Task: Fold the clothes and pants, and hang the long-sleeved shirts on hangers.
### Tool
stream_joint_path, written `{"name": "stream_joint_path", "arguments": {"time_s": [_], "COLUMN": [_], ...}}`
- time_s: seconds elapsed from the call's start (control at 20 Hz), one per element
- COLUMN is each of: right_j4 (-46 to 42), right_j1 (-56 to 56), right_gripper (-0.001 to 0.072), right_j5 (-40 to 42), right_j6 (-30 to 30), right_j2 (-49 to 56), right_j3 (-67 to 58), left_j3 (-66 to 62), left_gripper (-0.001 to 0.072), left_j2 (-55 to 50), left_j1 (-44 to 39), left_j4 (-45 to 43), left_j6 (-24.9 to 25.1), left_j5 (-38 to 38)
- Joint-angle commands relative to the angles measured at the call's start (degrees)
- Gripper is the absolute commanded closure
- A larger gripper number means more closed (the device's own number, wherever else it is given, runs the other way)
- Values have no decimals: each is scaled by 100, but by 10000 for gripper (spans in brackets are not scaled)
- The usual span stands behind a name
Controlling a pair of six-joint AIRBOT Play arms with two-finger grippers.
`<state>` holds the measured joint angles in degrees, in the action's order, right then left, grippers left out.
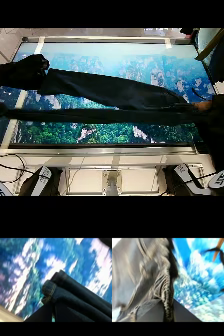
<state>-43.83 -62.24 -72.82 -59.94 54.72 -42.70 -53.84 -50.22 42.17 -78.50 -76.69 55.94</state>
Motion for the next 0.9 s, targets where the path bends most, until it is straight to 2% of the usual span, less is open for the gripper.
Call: {"name": "stream_joint_path", "arguments": {"time_s": [0.0, 0.1, 0.35, 0.5, 0.65, 0.75, 0.85], "right_j4": [-708, -850, -1895, -1956, -1891, -1934, -1812], "right_j1": [-367, -247, -243, -243, -243, -243, -243], "right_gripper": [660, 660, 660, 660, 660, 659, 660], "right_j5": [-693, -717, -514, -407, -437, -435, -428], "right_j6": [-199, -212, -271, -514, -560, -654, -654], "right_j2": [-522, -542, -544, -544, -546, -546, -544], "right_j3": [-660, -315, 1147, 1126, 835, 782, 686], "left_j3": [-39, 212, 1683, 1884, 1705, 1705, 1648], "left_gripper": [688, 688, 688, 688, 687, 687, 688], "left_j2": [81, 55, 57, 61, 74, 66, 107], "left_j1": [-15, -28, 120, 313, 341, 341, 350], "left_j4": [870, 802, -501, -586, -542, -529, -520], "left_j6": [214, 264, 258, 238, -173, -201, -400], "left_j5": [-481, -472, -579, -1005, -1357, -1333, -1692]}}
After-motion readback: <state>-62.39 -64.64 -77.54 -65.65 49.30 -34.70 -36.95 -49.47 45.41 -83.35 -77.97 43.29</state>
